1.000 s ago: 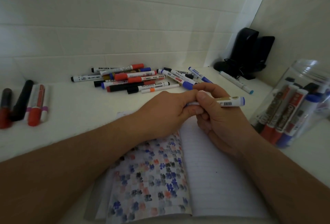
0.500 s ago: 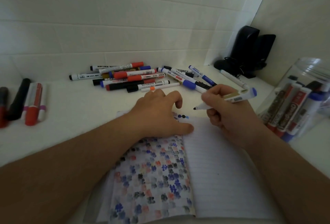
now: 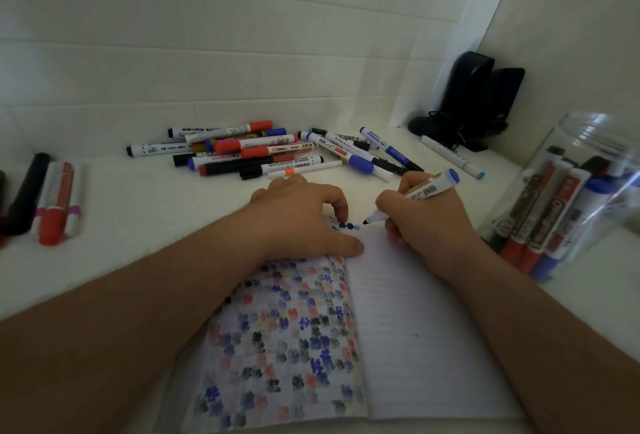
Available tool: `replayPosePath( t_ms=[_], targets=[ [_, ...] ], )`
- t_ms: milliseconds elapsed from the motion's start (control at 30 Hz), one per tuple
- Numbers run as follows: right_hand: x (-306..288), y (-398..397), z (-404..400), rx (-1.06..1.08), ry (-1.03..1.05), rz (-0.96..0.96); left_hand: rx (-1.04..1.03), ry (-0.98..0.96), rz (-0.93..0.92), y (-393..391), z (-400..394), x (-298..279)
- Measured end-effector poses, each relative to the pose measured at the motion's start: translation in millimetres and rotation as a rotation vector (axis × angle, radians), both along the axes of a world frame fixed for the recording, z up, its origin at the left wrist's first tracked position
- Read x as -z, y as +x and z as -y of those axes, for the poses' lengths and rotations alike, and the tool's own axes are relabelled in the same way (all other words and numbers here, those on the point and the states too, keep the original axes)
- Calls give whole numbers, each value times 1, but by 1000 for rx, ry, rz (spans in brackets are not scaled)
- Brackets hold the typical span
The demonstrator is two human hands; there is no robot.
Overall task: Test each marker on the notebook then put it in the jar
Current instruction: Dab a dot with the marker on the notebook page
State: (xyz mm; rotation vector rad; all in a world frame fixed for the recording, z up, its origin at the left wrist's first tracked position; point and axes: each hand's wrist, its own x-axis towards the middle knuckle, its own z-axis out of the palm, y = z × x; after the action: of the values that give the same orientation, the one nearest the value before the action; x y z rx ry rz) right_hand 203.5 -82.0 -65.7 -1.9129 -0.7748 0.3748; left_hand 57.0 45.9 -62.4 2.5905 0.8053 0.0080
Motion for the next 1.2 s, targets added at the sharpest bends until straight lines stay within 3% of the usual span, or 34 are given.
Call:
replayPosePath(
  t_ms=[633,900,1200],
  targets=[
    [1,-2,-2,-4,-76,85,-11,20,-6,0,3,1],
    [0,-1,1,-21,-50,-1,-10,33,-17,1,3,1],
    [2,-2,-2,3,-83,85,-16,31,-5,1,3,1]
  ],
)
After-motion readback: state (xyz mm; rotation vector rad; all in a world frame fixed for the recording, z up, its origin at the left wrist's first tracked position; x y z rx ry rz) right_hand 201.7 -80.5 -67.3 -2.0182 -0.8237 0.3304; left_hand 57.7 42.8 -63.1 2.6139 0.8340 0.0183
